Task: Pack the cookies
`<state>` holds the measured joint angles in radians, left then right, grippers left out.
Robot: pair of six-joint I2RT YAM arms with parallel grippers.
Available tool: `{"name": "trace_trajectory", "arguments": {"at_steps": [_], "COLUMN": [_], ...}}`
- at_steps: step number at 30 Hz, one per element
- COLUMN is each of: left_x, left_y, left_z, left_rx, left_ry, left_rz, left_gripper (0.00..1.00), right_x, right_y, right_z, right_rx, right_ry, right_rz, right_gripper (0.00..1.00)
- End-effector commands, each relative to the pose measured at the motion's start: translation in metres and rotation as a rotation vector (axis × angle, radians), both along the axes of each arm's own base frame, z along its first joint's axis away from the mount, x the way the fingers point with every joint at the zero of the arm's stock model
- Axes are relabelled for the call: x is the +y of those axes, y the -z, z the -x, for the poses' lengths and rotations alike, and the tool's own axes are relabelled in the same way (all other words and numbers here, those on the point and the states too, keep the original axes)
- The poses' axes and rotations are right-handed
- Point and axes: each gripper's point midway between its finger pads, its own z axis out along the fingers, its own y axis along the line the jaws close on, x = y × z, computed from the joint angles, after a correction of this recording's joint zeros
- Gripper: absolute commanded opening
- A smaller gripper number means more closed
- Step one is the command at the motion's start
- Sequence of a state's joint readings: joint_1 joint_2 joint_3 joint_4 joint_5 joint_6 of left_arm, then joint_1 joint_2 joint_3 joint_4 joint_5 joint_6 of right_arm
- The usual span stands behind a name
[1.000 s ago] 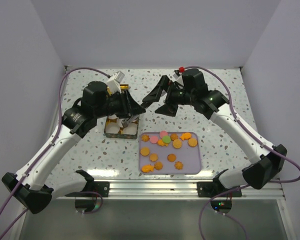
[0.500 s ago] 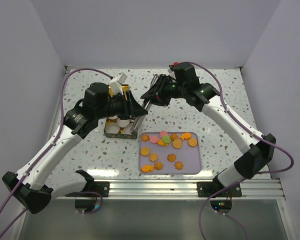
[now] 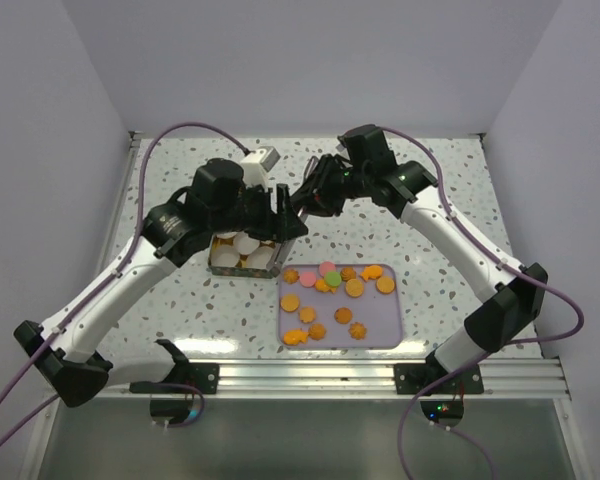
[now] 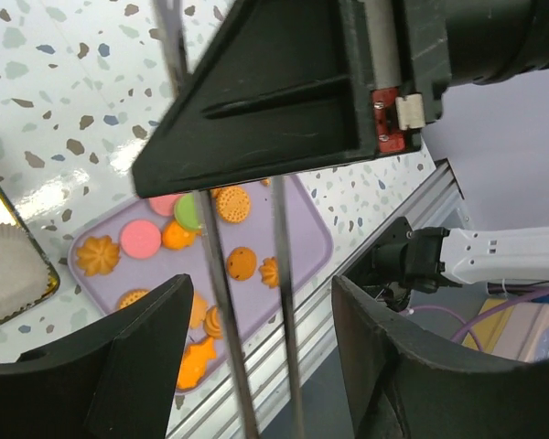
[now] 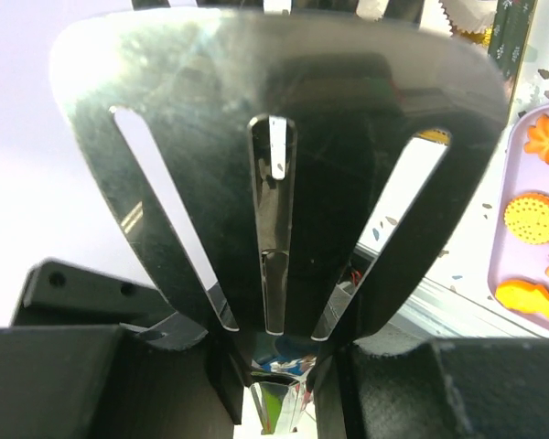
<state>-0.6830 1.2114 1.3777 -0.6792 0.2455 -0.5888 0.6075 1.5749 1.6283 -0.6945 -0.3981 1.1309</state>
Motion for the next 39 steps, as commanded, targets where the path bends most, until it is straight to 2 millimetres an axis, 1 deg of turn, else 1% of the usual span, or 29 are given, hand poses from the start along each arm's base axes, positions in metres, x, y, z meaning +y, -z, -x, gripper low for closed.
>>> {"name": "trace_trajectory", "arguments": {"at_steps": [1,2,3,5,7,11,13,17,20,21,22,23,24,25,27,28,29,30,31,33,34,37,38,39], "left_x": [-0.009,-0.015,-0.018,-0.024,-0.026,-0.019,-0.016,-0.017,-0.018,-0.019,-0.019,-0.018,-0.018,-0.018,-0.015,-0.014,-0.013,-0.010,-0.006,0.000,0.003,0.012,0.015,0.018], "left_y": [-0.001,0.002,0.005,0.013,0.019,0.025,0.026,0.023,0.018,0.018,0.016,0.016,0.014,0.014,0.015,0.015,0.015,0.015,0.016,0.020,0.024,0.038,0.043,0.051], "left_z": [0.001,0.007,0.009,0.012,0.012,0.009,0.007,0.006,0.005,0.005,0.005,0.005,0.005,0.006,0.008,0.009,0.011,0.013,0.012,0.014,0.016,0.021,0.022,0.025], "left_rx": [-0.051,-0.049,-0.048,-0.044,-0.037,-0.039,-0.043,-0.049,-0.058,-0.058,-0.062,-0.061,-0.063,-0.063,-0.057,-0.054,-0.053,-0.051,-0.054,-0.046,-0.037,-0.005,0.007,0.023], "left_ry": [0.039,0.056,0.066,0.068,0.058,0.013,-0.003,-0.004,-0.007,-0.007,-0.009,-0.010,-0.010,-0.010,-0.010,-0.012,-0.012,-0.013,-0.033,-0.042,-0.045,-0.048,-0.046,-0.045], "left_rz": [-0.067,-0.082,-0.092,-0.130,-0.157,-0.202,-0.213,-0.204,-0.192,-0.190,-0.183,-0.182,-0.180,-0.180,-0.185,-0.184,-0.184,-0.184,-0.197,-0.211,-0.226,-0.278,-0.296,-0.317], "left_gripper": [0.68,0.68,0.68,0.66,0.63,0.56,0.54,0.41,0.35,0.34,0.34,0.34,0.34,0.34,0.33,0.33,0.33,0.33,0.33,0.33,0.33,0.33,0.33,0.33], "right_x": [0.001,0.001,0.001,0.003,0.004,0.003,0.004,0.003,0.004,0.004,0.003,0.001,0.000,-0.003,-0.013,-0.017,-0.024,-0.032,-0.039,-0.058,-0.067,-0.107,-0.130,-0.144], "right_y": [-0.012,-0.012,-0.014,-0.013,-0.015,-0.017,-0.017,-0.017,-0.016,-0.019,-0.020,-0.018,-0.021,-0.020,-0.019,-0.020,-0.021,-0.018,-0.021,-0.016,-0.017,-0.014,-0.016,-0.015], "right_z": [-0.005,-0.007,-0.007,-0.008,-0.008,-0.006,-0.004,0.000,0.003,0.004,0.004,0.005,0.007,0.008,0.006,0.006,0.008,0.005,0.007,0.008,0.012,0.011,0.016,0.018], "right_rx": [-0.028,-0.027,-0.030,-0.024,-0.025,-0.020,-0.016,-0.006,0.002,-0.011,-0.013,-0.012,-0.027,-0.034,-0.067,-0.081,-0.083,-0.109,-0.123,-0.130,-0.137,-0.155,-0.150,-0.172], "right_ry": [-0.001,0.002,-0.002,-0.005,-0.009,-0.013,-0.021,-0.024,-0.031,-0.034,-0.033,-0.033,-0.040,-0.038,-0.030,-0.027,-0.023,-0.016,-0.011,0.008,0.017,0.069,0.105,0.107], "right_rz": [-0.002,0.000,0.001,0.004,0.003,0.001,-0.002,-0.014,-0.022,-0.033,-0.036,-0.032,-0.028,-0.015,0.046,0.070,0.101,0.142,0.158,0.212,0.220,0.300,0.335,0.378], "right_gripper": [0.19,0.19,0.19,0.19,0.18,0.17,0.16,0.15,0.17,0.21,0.28,0.38,0.54,0.60,0.70,0.80,0.85,0.89,0.93,0.96,0.97,0.99,0.99,0.99]}}
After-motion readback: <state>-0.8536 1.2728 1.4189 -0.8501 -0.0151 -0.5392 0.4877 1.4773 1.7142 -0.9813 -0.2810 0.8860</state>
